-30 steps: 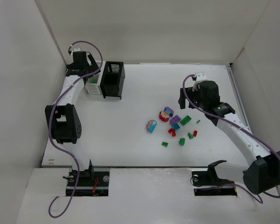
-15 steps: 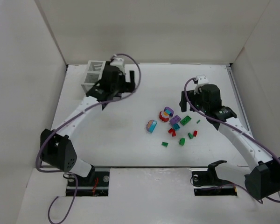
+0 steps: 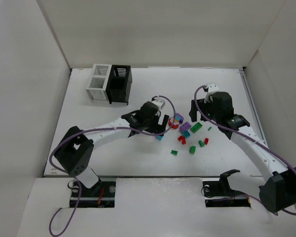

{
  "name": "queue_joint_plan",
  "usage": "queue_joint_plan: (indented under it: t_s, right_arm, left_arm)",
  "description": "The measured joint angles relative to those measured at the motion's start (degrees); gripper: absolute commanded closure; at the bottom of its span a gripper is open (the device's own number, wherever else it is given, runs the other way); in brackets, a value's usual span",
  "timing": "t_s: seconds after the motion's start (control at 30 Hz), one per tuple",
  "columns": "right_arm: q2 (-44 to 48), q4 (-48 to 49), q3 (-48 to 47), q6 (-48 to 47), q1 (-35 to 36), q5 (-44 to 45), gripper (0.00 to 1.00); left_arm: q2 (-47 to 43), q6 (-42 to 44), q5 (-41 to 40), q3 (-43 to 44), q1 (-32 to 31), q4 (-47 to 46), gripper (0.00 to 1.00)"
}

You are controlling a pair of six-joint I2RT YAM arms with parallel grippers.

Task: Sort the legos into containers by color

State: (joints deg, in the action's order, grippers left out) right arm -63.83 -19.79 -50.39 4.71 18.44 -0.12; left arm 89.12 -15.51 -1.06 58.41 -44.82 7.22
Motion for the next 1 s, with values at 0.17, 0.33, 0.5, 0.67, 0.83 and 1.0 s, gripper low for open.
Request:
queue_joint_plan:
  t_s: [0.17, 0.33, 0.5, 0.67, 0.83, 1.0]
  right_arm:
    - [0.0, 0.02, 0.0, 0.0, 0.07, -0.37, 0.0]
    - [0.11, -0.07, 0.04, 0.0, 0.2, -0.39, 0.0]
    - [0.46, -0.35, 0.66, 0.0, 0.39, -0.35, 0.0]
    - [0.48, -0.35, 0.66, 0.0, 0.39, -0.35, 0.0]
    - [0.48, -0.33, 0.66, 0.0, 0.39, -0.35, 0.0]
    - [0.48, -0.35, 0.66, 0.0, 0.39, -0.31, 0.0]
  left_arm:
    - [5.77, -0.07, -1.44, 0.59, -5.81, -0.94, 0.0]
    - [11.56, -1.22, -5.03, 2.89, -6.08, -0.13, 0.0]
    - [14.12, -2.38, -7.85, 4.0, -5.75, 0.59, 0.02]
    - [14.16, -2.36, -7.98, 4.11, -6.21, 0.0, 0.12]
    - [14.16, -1.62, -6.99, 4.33, -7.06, -1.4, 0.38]
    - [14.19, -0.9, -6.54, 4.33, -7.26, -1.86, 0.59]
